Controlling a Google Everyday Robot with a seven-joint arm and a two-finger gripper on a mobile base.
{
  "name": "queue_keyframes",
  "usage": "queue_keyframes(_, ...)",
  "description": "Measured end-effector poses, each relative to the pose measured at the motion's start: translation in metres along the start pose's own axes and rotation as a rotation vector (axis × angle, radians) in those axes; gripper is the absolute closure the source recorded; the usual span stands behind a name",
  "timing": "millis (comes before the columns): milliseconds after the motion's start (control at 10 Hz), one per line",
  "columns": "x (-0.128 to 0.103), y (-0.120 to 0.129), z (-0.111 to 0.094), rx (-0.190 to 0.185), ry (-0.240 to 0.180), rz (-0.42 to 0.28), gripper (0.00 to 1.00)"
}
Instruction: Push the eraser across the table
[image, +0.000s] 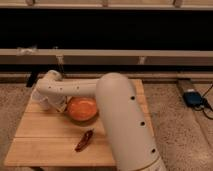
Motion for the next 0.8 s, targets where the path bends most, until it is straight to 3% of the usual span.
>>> queue_keyframes(300, -0.0002, -0.0005, -0.0102, -0.015, -0.003, -0.010, 0.99)
queue_keyframes(700, 0.0022, 0.0005, -0.0099, -0.015, -0.002, -0.014, 0.65)
queue_keyframes(800, 0.0021, 0.0005, -0.0099, -0.015, -0.002, -0.014, 0.51)
